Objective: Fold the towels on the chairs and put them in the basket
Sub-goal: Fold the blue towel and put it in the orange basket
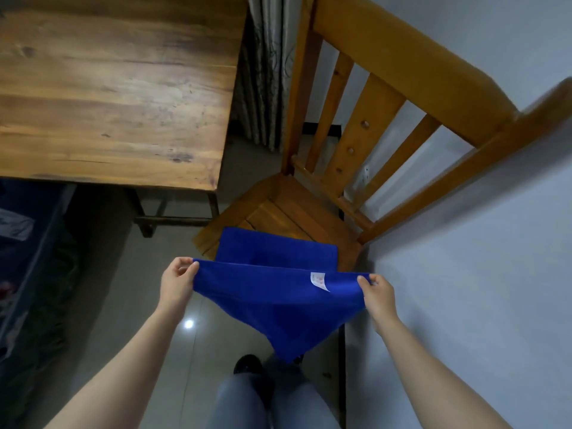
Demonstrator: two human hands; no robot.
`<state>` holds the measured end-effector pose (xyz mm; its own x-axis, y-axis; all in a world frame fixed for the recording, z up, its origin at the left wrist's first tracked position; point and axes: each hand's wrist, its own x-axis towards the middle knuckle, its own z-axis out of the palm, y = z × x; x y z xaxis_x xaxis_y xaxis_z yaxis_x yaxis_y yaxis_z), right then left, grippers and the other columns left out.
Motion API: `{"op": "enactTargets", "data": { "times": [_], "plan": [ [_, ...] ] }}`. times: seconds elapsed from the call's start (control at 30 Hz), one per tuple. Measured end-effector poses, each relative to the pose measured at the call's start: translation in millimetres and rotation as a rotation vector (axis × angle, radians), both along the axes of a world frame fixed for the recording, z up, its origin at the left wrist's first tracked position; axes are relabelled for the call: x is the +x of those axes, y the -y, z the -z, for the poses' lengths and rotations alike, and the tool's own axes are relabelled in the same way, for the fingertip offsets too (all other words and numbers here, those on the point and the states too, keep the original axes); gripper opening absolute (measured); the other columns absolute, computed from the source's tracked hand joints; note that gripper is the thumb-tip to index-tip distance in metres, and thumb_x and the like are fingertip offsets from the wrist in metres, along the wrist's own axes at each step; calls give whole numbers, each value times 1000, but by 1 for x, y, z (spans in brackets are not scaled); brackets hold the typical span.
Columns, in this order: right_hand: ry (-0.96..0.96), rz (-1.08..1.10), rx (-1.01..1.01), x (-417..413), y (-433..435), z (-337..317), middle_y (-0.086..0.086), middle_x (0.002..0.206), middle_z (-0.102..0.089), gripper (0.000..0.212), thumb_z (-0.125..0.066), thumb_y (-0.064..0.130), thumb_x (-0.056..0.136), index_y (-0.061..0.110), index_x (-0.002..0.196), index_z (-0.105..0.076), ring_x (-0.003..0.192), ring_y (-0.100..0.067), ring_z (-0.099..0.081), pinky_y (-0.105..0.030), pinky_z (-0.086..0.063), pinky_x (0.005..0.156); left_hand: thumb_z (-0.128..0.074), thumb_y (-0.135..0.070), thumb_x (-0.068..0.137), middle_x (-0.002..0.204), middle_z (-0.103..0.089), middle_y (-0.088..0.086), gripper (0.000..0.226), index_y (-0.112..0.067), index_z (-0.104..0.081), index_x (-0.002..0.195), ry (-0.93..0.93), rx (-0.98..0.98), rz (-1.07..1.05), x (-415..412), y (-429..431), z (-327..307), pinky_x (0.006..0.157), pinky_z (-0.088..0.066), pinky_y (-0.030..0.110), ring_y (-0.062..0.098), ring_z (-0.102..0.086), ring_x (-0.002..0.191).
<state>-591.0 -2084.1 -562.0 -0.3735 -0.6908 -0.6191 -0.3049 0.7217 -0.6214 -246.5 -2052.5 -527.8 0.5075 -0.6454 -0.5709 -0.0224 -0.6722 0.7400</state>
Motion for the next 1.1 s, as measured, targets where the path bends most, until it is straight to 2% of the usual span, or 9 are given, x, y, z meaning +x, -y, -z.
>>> {"op": "enactTargets", "data": {
  "times": [0.2, 0.33, 0.4, 0.57, 0.67, 0.77, 0.83, 1.0, 1.1],
  "plan": [
    [-154, -56, -6, 3, 47, 73, -5, 88, -54, 8, -51, 22, 94, 15, 92, -49, 81, -21, -52, -32, -41, 71, -49, -18, 95, 102, -56, 7, 11, -14, -53, 104, 47, 4, -40, -6, 54, 60, 83, -49, 41, 23, -56, 94],
    [-169, -72, -5, 8, 71, 125, 0, 78, -52, 10, -51, 23, 94, 15, 89, -49, 78, -20, -51, -29, -38, 69, -49, -17, 95, 84, -52, -2, 11, -13, -53, 104, 138, 29, -76, -1, 84, 122, 64, -43, 30, 12, -49, 71],
    [-172, -75, -14, 7, 83, 148, 5, 71, -48, 12, -51, 22, 94, 14, 86, -48, 75, -19, -50, -27, -36, 64, -49, -18, 95, 91, -55, 4, 10, -13, -53, 102, 223, 53, -39, 2, 100, 150, 60, -41, 29, 14, -49, 70],
    [-221, -88, -64, 15, 100, 185, 4, 69, -47, 17, -52, 23, 94, 14, 80, -47, 65, -15, -45, -20, -30, 51, -53, -16, 93, 110, -60, 16, 21, -4, -60, 109, 318, 123, -27, 9, 128, 201, 86, -43, 38, 33, -55, 101],
    [-300, -92, -53, 23, 104, 188, -4, 88, -56, 12, -54, 24, 93, 12, 91, -53, 76, -19, -50, -22, -32, 54, -56, -12, 91, 111, -63, 19, 20, -1, -63, 105, 363, 127, 33, 12, 132, 210, 86, -41, 32, 33, -56, 102],
    [-363, -54, 2, 33, 106, 188, -14, 107, -61, 25, -59, 21, 90, 6, 110, -56, 96, -31, -58, -27, -37, 69, -59, -11, 89, 111, -64, 18, 20, -1, -65, 105, 418, 134, 111, 13, 137, 211, 83, -38, 28, 33, -56, 102],
    [-371, -36, 27, 38, 106, 187, -16, 112, -61, 32, -60, 18, 89, 4, 117, -54, 100, -34, -58, -28, -38, 70, -61, -12, 88, 112, -64, 18, 21, -3, -66, 106, 451, 148, 169, 13, 140, 211, 83, -39, 29, 34, -57, 103],
    [-326, 55, 89, 39, 105, 187, -10, 93, -61, 28, -64, 16, 87, 3, 110, -57, 74, -20, -52, -27, -39, 62, -64, -8, 84, 113, -64, 17, 20, -5, -67, 103, 419, 215, 160, 15, 149, 213, 84, -42, 33, 34, -57, 103],
    [-243, 111, 155, 35, 105, 190, -4, 80, -56, 19, -67, 16, 85, 5, 99, -60, 69, -21, -54, -25, -40, 59, -64, -6, 83, 115, -62, 16, 26, -5, -63, 109, 388, 228, 161, 14, 153, 212, 79, -39, 30, 33, -56, 102]
  ]
}}
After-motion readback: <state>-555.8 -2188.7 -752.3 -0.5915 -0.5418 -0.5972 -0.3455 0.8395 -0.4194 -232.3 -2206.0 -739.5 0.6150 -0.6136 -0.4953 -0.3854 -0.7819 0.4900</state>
